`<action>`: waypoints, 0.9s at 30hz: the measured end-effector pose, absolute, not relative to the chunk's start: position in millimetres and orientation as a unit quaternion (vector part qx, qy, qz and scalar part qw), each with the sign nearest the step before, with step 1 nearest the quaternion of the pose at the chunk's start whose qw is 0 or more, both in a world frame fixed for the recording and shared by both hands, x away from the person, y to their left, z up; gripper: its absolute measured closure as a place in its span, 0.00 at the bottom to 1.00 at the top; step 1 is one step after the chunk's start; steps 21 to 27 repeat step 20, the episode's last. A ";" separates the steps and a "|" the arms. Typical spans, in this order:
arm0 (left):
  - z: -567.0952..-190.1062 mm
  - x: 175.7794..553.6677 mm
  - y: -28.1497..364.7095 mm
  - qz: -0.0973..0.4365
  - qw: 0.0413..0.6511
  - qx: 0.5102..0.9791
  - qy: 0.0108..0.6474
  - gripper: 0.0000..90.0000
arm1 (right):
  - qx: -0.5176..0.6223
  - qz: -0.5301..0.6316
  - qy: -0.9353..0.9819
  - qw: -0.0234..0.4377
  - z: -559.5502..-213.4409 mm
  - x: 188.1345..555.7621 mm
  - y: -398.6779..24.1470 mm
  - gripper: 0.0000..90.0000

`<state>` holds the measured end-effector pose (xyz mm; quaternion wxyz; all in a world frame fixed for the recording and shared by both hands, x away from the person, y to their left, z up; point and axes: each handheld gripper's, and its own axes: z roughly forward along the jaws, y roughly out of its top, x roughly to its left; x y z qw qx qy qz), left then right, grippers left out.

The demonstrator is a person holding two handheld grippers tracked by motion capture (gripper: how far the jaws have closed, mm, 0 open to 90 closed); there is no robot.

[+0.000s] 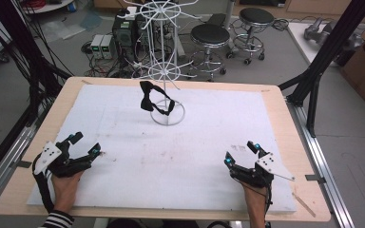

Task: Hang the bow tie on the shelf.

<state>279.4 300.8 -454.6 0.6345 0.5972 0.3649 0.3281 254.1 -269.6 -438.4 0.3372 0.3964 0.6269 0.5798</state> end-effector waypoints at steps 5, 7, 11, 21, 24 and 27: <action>-454.6 279.1 299.7 0.331 0.632 0.600 0.363 0.16 | 0.395 0.569 0.632 0.347 -448.7 253.9 -269.5 0.12; -454.5 279.1 299.2 0.333 0.630 0.600 0.364 0.16 | 0.395 0.571 0.631 0.346 -451.2 254.0 -269.9 0.12; -454.5 279.3 299.1 0.335 0.627 0.601 0.366 0.16 | 0.397 0.576 0.624 0.347 -451.7 253.1 -271.3 0.12; -454.1 279.5 297.2 0.340 0.620 0.604 0.369 0.16 | 0.395 0.577 0.622 0.351 -452.8 251.8 -271.0 0.12; -454.1 279.5 297.2 0.340 0.620 0.604 0.369 0.16 | 0.395 0.577 0.622 0.351 -452.8 251.8 -271.0 0.12; -454.1 279.5 297.2 0.340 0.620 0.604 0.369 0.16 | 0.395 0.577 0.622 0.351 -452.8 251.8 -271.0 0.12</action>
